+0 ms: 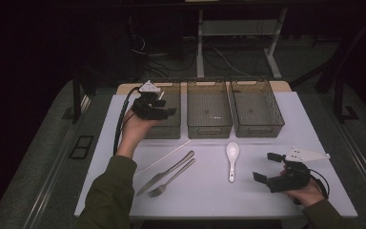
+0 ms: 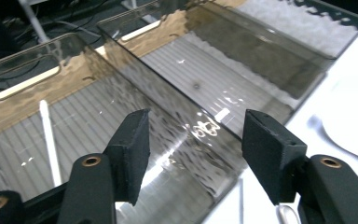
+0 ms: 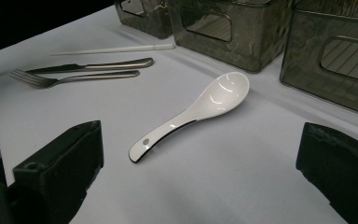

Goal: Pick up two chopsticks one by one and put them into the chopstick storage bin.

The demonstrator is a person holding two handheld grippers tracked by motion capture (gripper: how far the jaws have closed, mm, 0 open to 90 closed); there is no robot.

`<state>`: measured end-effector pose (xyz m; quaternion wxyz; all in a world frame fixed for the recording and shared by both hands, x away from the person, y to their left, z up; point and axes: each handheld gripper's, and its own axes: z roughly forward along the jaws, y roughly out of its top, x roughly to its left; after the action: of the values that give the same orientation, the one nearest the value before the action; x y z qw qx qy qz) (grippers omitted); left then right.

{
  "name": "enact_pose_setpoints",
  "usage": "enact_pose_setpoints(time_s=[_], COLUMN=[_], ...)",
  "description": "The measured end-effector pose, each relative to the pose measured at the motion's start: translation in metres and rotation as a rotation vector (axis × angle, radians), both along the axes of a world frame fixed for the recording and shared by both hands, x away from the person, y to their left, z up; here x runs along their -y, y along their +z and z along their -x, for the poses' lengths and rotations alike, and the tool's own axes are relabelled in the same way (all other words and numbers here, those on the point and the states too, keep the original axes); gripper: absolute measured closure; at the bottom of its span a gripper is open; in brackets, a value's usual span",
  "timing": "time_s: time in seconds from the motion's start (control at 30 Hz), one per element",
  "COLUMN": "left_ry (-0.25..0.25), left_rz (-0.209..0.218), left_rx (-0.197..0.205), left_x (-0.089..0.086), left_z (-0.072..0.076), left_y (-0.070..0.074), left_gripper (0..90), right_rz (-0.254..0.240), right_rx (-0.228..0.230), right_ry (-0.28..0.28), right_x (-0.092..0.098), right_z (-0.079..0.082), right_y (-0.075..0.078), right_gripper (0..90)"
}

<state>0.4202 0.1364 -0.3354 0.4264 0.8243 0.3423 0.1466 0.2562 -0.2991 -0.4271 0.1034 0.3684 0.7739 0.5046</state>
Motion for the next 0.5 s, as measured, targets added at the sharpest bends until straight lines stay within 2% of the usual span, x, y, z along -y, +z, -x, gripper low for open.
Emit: enact_pose_setpoints(time_s=[0.27,0.5], left_ry=[-0.032,-0.059], left_rz=[0.025,0.026], left_rx=[0.019,0.027], left_x=[0.000,-0.004], left_z=[0.027,0.051], left_y=[-0.002,-0.008], left_gripper=[34.8,33.0], right_rz=[0.002,0.003], right_rx=[0.002,0.003], right_ry=[-0.004,-0.008], right_x=[0.000,0.001], right_z=[0.000,0.000], right_y=[0.000,0.000], right_gripper=[0.8,0.8])
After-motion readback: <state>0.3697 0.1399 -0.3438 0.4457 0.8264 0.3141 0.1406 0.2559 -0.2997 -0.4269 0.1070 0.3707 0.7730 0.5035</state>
